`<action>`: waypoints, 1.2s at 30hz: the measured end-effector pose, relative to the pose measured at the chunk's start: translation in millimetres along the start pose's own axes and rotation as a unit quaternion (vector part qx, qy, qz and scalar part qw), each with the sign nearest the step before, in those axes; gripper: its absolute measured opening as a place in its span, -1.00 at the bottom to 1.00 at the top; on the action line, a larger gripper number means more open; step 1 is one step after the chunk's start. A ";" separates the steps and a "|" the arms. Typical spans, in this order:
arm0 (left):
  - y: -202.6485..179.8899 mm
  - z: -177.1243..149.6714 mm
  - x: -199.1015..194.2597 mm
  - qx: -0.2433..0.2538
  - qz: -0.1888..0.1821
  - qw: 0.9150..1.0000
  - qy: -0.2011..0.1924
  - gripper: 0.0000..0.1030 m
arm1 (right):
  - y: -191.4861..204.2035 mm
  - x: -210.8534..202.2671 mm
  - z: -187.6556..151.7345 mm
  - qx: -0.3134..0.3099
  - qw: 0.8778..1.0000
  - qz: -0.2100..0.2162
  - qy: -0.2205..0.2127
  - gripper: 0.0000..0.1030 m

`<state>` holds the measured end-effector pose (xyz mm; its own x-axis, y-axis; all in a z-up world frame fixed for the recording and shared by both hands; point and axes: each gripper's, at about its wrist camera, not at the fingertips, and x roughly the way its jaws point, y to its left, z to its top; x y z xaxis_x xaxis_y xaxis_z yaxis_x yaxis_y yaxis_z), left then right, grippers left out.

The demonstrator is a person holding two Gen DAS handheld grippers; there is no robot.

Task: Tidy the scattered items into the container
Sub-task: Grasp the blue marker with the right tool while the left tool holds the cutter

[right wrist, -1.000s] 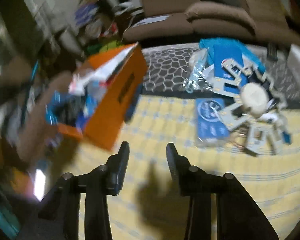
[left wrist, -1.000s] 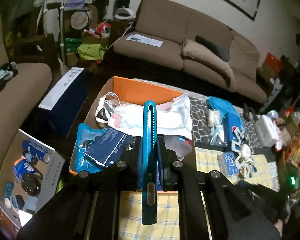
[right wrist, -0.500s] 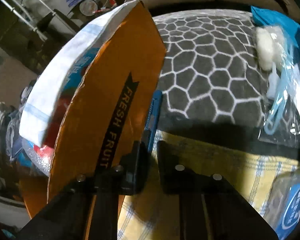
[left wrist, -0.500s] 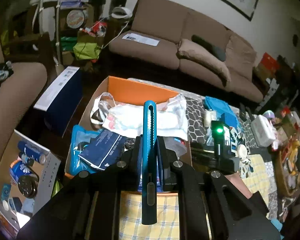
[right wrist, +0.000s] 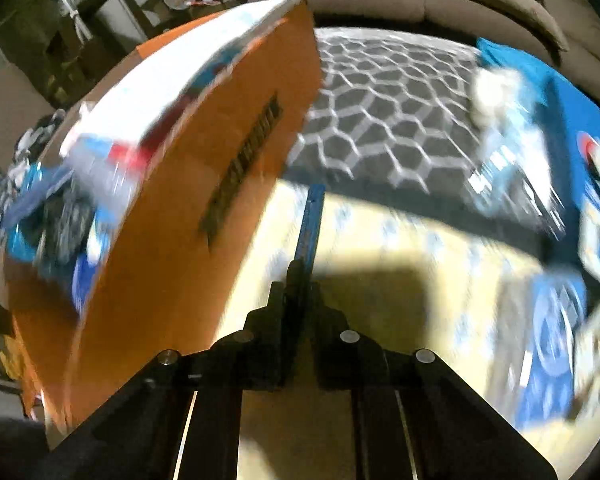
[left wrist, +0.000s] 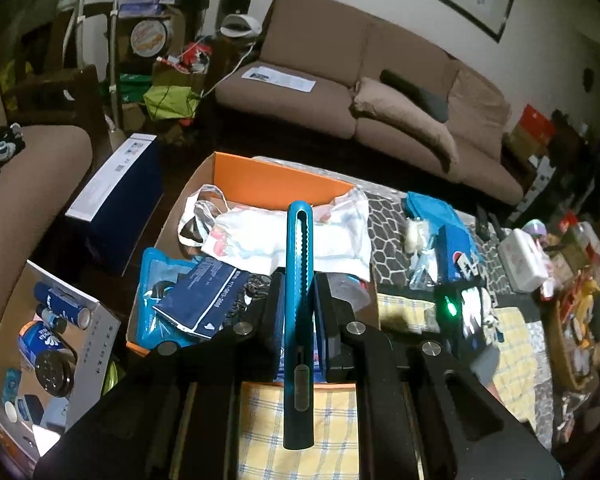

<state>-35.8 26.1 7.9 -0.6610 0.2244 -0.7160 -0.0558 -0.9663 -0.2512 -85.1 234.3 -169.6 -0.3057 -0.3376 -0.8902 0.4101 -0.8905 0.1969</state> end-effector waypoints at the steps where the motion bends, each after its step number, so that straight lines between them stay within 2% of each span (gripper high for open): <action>1: -0.8 -0.3 -0.5 0.001 -0.002 1.000 0.000 -0.75 | -1.7 -6.2 -11.3 0.001 1.000 -0.005 0.005 -0.82; 8: -8.7 -2.8 -0.6 0.007 -0.010 1.000 0.008 -0.75 | -21.0 -55.3 -106.0 0.040 0.998 -0.008 0.040 -0.82; 10: -11.3 -4.3 -2.1 0.011 -0.011 1.000 0.008 -0.75 | -25.2 -65.3 -119.5 0.052 0.998 -0.015 0.041 -0.82; 14: -16.7 -6.9 -5.2 0.022 -0.010 1.000 0.004 -0.75 | -24.9 -83.5 -128.4 0.055 0.998 -0.024 0.028 -0.84; 17: -16.1 -7.4 -3.0 0.021 -0.009 1.000 0.007 -0.75 | -17.1 -90.2 -117.3 0.052 0.998 -0.027 0.013 -0.84; 19: -15.3 -7.1 -1.2 0.019 -0.009 1.000 0.011 -0.75 | -14.2 -86.6 -111.2 0.053 0.998 -0.026 0.008 -0.81; 21: -14.7 -7.3 1.0 0.018 -0.007 1.000 0.015 -0.75 | -15.5 -79.5 -111.6 0.061 0.997 -0.044 0.002 -0.77; 22: -14.5 -7.5 1.5 0.018 -0.007 1.000 0.016 -0.75 | -16.6 -79.2 -116.1 0.065 0.996 -0.054 -0.003 -0.60; 23: -14.7 -7.9 1.8 0.019 -0.007 1.000 0.017 -0.75 | -17.3 -79.7 -119.8 0.065 0.996 -0.063 -0.013 -0.33; 24: -15.2 -8.2 1.6 0.020 -0.007 1.000 0.016 -0.75 | -15.6 -77.3 -119.9 0.061 0.996 -0.068 -0.022 -0.26; 26: -17.6 -9.3 1.3 0.025 -0.003 1.000 0.015 -0.75 | -11.3 -74.9 -121.4 0.048 0.996 -0.073 -0.033 -0.24; 28: -20.2 -10.6 1.8 0.031 -0.002 0.999 0.013 -0.75 | -8.4 -70.8 -120.0 0.042 0.996 -0.070 -0.027 -0.13; 30: -23.0 -11.4 4.2 0.035 0.000 0.999 0.016 -0.75 | -5.7 -68.9 -118.0 0.038 0.997 -0.068 -0.027 -0.12; 32: -25.0 -12.9 6.6 0.038 0.001 0.999 0.019 -0.75 | -3.7 -68.9 -117.1 0.044 0.997 -0.061 -0.031 0.13; 34: -27.1 -15.0 8.2 0.042 0.003 0.999 0.022 -0.75 | -0.9 -69.3 -117.1 0.053 0.996 -0.054 -0.037 0.24; 36: -28.5 -15.6 7.8 0.045 0.004 0.999 0.020 -0.75 | 5.5 -61.0 -117.0 0.045 0.997 -0.062 -0.023 0.25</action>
<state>-27.7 57.4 -0.7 -0.6307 0.2201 -0.7442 -0.1195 -0.9750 -0.1872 36.4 285.6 -162.3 -0.3893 -0.2341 -0.8909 0.2877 -0.9497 0.1238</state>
